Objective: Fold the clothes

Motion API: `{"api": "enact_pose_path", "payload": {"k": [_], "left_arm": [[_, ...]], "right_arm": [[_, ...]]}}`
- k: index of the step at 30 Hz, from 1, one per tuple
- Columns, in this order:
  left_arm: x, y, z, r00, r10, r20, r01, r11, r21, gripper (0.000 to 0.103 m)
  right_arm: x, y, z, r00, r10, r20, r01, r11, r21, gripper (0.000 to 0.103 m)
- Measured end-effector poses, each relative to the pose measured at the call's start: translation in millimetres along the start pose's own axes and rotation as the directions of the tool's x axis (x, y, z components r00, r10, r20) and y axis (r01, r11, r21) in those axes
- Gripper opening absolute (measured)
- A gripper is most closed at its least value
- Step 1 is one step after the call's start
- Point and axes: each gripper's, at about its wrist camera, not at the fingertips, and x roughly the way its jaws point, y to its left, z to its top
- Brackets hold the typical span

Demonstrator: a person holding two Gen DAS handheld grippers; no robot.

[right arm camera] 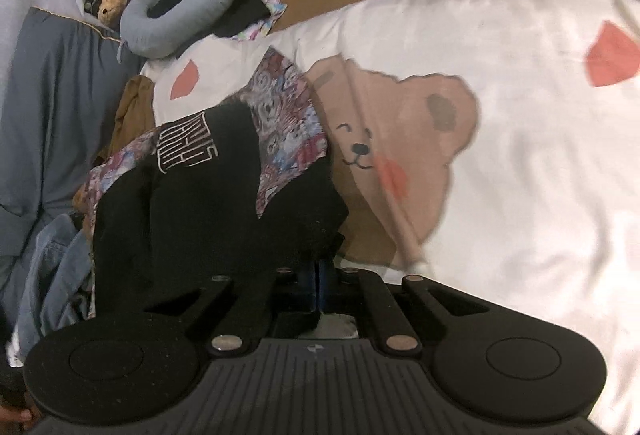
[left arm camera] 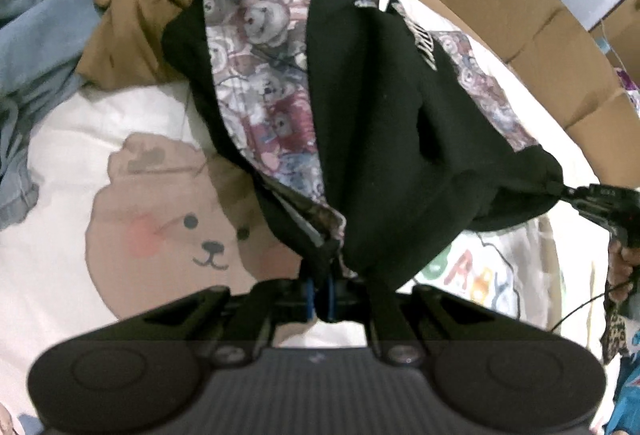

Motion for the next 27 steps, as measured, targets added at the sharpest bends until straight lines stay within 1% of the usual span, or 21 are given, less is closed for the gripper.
{"api": "enact_pose_path", "payload": {"k": [4,8,11,15,18,21,22,23,25,26,27], "left_arm": [[0,4,-11,1.000,-0.002,-0.020,0.002,1.000,-0.007,0.006],[-3,7,-23,0.999,0.002,-0.046,-0.002,1.000,-0.005,0.006],[-4,13,-35,0.997,0.007,-0.073,-0.008,1.000,-0.008,0.006],[-5,20,-52,0.991,0.014,-0.133,-0.013,1.000,0.010,0.006],[-8,26,-63,0.985,0.027,-0.170,-0.023,0.999,0.022,0.006],[-11,30,-72,0.978,0.042,-0.203,-0.037,0.999,0.030,0.007],[-12,31,-74,0.975,0.047,-0.217,-0.042,0.999,0.030,0.009],[-13,32,-75,0.972,0.052,-0.230,-0.046,0.998,0.030,0.014],[-20,32,-78,0.968,0.079,-0.239,-0.074,0.997,0.029,0.020],[-22,35,-77,0.968,0.089,-0.237,-0.086,0.996,0.025,0.020],[-25,39,-75,0.969,0.097,-0.228,-0.095,0.995,0.020,0.020]], "right_arm": [[-20,0,-16,1.000,0.006,0.002,-0.006,1.000,0.010,0.000],[-31,2,-37,1.000,0.014,-0.027,-0.013,1.000,0.015,0.000],[-39,0,-55,0.997,0.035,-0.072,-0.032,0.999,0.044,0.000],[-49,3,-78,0.992,0.041,-0.123,-0.037,0.999,0.034,0.000],[-50,4,-94,0.983,0.044,-0.178,-0.037,0.998,0.043,0.000],[-51,4,-109,0.972,0.068,-0.226,-0.053,0.996,0.073,0.000],[-53,6,-113,0.969,0.073,-0.238,-0.059,0.996,0.068,0.000],[-54,8,-115,0.966,0.071,-0.249,-0.058,0.997,0.059,0.000],[-57,8,-115,0.966,0.057,-0.253,-0.043,0.997,0.060,0.004],[-59,7,-114,0.967,0.057,-0.248,-0.041,0.997,0.066,0.004],[-61,6,-112,0.968,0.056,-0.244,-0.040,0.997,0.073,0.009]]}}
